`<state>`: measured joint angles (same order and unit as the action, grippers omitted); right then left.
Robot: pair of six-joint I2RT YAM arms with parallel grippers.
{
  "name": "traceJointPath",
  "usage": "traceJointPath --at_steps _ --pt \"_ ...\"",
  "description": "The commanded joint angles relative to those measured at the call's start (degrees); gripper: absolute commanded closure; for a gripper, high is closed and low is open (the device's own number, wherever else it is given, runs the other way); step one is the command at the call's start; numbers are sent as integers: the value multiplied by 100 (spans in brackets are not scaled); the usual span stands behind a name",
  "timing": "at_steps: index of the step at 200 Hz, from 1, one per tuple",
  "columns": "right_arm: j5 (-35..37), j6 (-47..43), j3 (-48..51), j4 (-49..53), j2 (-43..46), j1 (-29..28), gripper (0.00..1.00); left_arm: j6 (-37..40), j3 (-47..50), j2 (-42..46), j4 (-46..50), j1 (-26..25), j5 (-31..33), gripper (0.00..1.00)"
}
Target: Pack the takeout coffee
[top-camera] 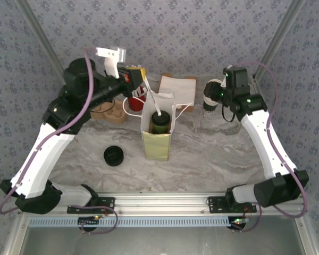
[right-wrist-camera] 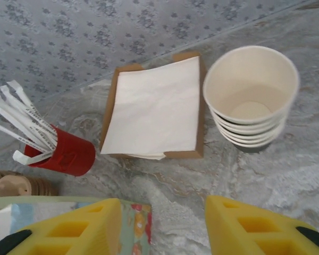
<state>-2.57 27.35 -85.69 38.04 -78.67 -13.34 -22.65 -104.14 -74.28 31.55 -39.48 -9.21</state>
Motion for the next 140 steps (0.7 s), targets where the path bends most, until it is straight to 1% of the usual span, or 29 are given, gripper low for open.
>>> traceJointPath --at_steps 1,26,60,81,113,140 --pt "-577 -333 -472 -69 -448 8 52 -226 428 267 -313 -99 -87 100" --pt "-709 -540 -1251 282 -1207 -155 53 -409 1186 569 -556 -106 -37 100" --pt "-640 -842 -2287 680 -2260 -413 54 -527 1820 855 -618 -112 116 100" --pt "-552 -966 -2942 908 -2946 -554 55 -562 2030 898 -576 -111 166 100" --pt "-146 -1038 -3911 1263 -3820 -754 56 -605 2189 805 -525 -112 182 100" --pt "-5 -1101 -4350 1335 -4323 -853 56 -617 2367 827 -500 -107 258 100"
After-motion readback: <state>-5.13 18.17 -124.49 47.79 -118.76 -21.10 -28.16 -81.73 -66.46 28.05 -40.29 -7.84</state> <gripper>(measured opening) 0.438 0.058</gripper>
